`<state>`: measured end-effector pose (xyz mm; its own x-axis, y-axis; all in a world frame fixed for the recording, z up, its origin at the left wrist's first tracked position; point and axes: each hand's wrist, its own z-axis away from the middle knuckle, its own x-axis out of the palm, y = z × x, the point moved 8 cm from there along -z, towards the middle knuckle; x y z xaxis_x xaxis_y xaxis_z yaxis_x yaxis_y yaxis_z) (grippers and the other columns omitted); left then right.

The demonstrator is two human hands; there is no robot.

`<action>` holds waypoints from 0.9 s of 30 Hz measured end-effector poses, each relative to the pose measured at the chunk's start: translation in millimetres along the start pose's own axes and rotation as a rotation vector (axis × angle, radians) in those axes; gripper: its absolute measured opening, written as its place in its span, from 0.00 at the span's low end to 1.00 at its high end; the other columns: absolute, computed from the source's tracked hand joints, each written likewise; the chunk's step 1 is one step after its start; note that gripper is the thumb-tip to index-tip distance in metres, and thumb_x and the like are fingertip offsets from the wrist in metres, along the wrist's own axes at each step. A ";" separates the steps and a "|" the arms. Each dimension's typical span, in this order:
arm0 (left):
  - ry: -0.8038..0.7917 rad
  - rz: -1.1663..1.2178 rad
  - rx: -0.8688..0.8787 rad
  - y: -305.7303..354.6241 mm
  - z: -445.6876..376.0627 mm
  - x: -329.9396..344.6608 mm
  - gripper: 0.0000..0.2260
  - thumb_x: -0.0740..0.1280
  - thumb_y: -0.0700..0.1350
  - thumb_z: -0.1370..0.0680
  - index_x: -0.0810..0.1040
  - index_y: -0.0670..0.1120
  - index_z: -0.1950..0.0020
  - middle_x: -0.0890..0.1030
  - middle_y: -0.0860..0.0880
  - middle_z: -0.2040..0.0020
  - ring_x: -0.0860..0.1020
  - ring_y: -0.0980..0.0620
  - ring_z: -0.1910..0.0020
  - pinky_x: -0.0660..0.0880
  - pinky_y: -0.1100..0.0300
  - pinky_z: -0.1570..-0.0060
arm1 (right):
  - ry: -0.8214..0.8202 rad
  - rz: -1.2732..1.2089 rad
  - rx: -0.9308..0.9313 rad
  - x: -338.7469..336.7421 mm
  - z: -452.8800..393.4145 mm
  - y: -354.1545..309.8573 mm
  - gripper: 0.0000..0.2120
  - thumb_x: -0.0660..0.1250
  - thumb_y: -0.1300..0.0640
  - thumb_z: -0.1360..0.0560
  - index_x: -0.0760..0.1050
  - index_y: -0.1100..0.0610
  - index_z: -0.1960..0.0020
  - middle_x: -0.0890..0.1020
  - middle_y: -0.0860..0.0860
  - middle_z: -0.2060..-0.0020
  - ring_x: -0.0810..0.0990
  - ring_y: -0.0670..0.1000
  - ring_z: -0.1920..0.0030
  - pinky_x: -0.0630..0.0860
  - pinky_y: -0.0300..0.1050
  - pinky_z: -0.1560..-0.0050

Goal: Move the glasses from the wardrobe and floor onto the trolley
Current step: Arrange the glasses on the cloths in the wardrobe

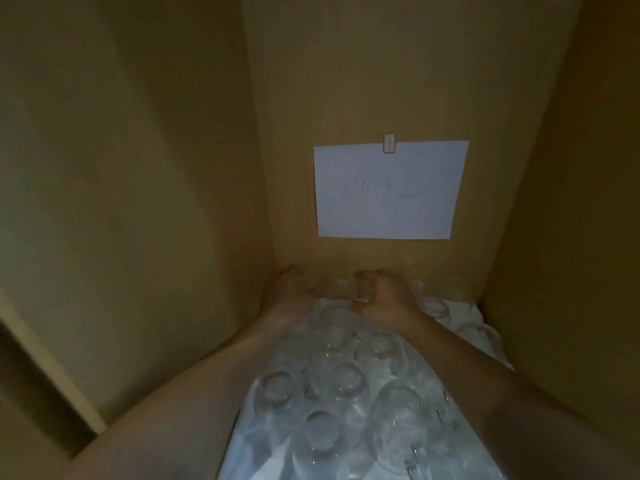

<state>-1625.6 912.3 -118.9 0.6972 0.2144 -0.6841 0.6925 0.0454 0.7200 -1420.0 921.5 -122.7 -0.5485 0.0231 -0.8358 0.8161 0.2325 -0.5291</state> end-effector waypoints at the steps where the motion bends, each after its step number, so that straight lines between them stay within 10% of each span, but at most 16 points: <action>1: 0.005 -0.010 -0.009 -1.1 -7.7 2.3 0.17 0.74 0.44 0.28 0.80 0.45 0.40 0.83 0.45 0.44 0.80 0.46 0.46 0.74 0.62 0.54 | -0.017 0.001 -0.002 3.0 -8.5 3.6 0.31 0.77 0.46 0.31 0.75 0.50 0.29 0.77 0.58 0.37 0.77 0.59 0.36 0.74 0.44 0.37; 5: 0.019 -0.025 -0.046 -6.9 -33.2 9.0 0.18 0.76 0.41 0.28 0.80 0.42 0.40 0.82 0.44 0.47 0.75 0.51 0.58 0.69 0.68 0.68 | -0.077 0.023 -0.013 19.2 -41.0 11.0 0.34 0.75 0.43 0.29 0.71 0.49 0.26 0.74 0.57 0.33 0.73 0.60 0.32 0.74 0.49 0.34; 27: -0.299 -0.348 -0.264 -50.1 -118.9 81.0 0.42 0.80 0.47 0.30 0.63 0.45 0.21 0.66 0.40 0.24 0.68 0.43 0.27 0.66 0.53 0.30 | -0.412 0.196 -0.151 86.9 -143.3 3.0 0.36 0.82 0.54 0.35 0.73 0.57 0.31 0.76 0.59 0.35 0.73 0.59 0.33 0.78 0.50 0.40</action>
<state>-1625.9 1043.4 -196.6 0.4836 -0.1435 -0.8635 0.8490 0.3168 0.4228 -1491.3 1063.6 -175.9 -0.2446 -0.2995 -0.9222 0.8447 0.4011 -0.3543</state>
